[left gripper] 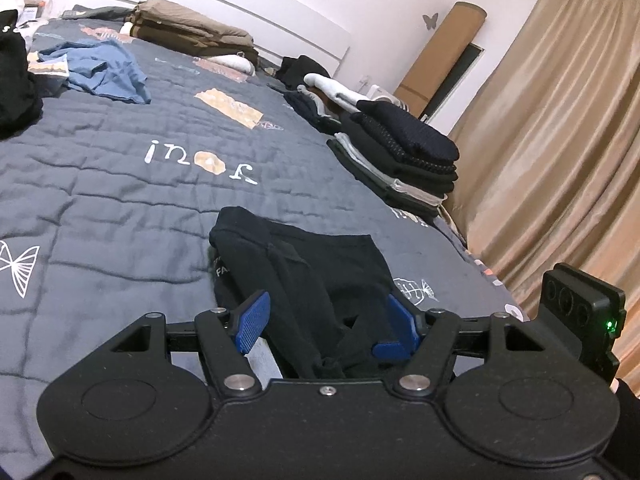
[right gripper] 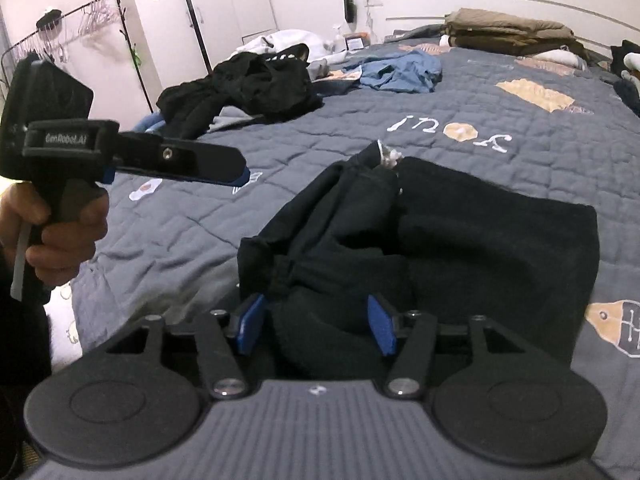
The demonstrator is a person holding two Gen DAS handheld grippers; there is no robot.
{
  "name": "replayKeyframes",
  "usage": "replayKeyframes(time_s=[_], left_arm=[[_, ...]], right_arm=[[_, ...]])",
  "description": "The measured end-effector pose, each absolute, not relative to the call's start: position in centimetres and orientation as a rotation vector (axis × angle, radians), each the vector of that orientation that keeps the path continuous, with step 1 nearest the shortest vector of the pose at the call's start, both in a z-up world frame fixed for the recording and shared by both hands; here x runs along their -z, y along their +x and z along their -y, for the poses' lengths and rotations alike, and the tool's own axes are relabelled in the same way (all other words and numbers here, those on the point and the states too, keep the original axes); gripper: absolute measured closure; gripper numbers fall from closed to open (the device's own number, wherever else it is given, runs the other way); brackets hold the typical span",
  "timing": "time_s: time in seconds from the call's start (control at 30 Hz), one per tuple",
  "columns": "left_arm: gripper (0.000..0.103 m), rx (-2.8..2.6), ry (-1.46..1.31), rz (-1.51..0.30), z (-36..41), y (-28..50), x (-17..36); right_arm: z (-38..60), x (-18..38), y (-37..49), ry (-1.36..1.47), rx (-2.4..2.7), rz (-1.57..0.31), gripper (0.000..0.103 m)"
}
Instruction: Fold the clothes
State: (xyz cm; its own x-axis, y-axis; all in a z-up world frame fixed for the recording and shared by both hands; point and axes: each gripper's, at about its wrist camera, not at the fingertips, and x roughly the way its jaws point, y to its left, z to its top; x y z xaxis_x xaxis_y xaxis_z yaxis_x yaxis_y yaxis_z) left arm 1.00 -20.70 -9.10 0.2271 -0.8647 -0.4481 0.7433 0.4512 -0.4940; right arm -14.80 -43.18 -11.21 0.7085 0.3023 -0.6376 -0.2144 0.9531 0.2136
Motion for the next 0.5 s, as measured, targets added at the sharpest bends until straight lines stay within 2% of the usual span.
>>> replayKeyframes(time_s=[0.1,0.17,0.2,0.23,0.27,0.33,0.5], left_arm=[[0.039,1.110,-0.193,-0.751,20.6,1.1,9.2],[0.039,1.107,-0.197,-0.753,20.7,1.2,9.1],[0.039,1.106,-0.196,-0.754,20.7,1.2,9.1],[0.039,1.104,-0.195,-0.754,20.7,1.2,9.1],[0.039,1.103,-0.194,-0.755,20.7,1.2,9.2],[0.039,1.105,-0.194,-0.756,20.7,1.2,9.2],[0.039,1.103,-0.195,-0.758,20.7,1.4,9.2]], right_arm=[[42.3,11.5,-14.7,0.072,-0.295,-0.737,0.047],[41.8,11.6,-14.7,0.023,-0.305,-0.735,0.051],[41.7,11.7,-14.7,0.011,-0.305,-0.737,0.058],[41.9,11.6,-14.7,0.024,-0.305,-0.740,0.070],[42.2,11.5,-14.6,0.039,-0.306,-0.743,0.074],[42.9,10.9,-14.6,0.063,-0.281,-0.728,0.096],[45.3,9.4,-15.2,0.158,-0.218,-0.659,0.098]])
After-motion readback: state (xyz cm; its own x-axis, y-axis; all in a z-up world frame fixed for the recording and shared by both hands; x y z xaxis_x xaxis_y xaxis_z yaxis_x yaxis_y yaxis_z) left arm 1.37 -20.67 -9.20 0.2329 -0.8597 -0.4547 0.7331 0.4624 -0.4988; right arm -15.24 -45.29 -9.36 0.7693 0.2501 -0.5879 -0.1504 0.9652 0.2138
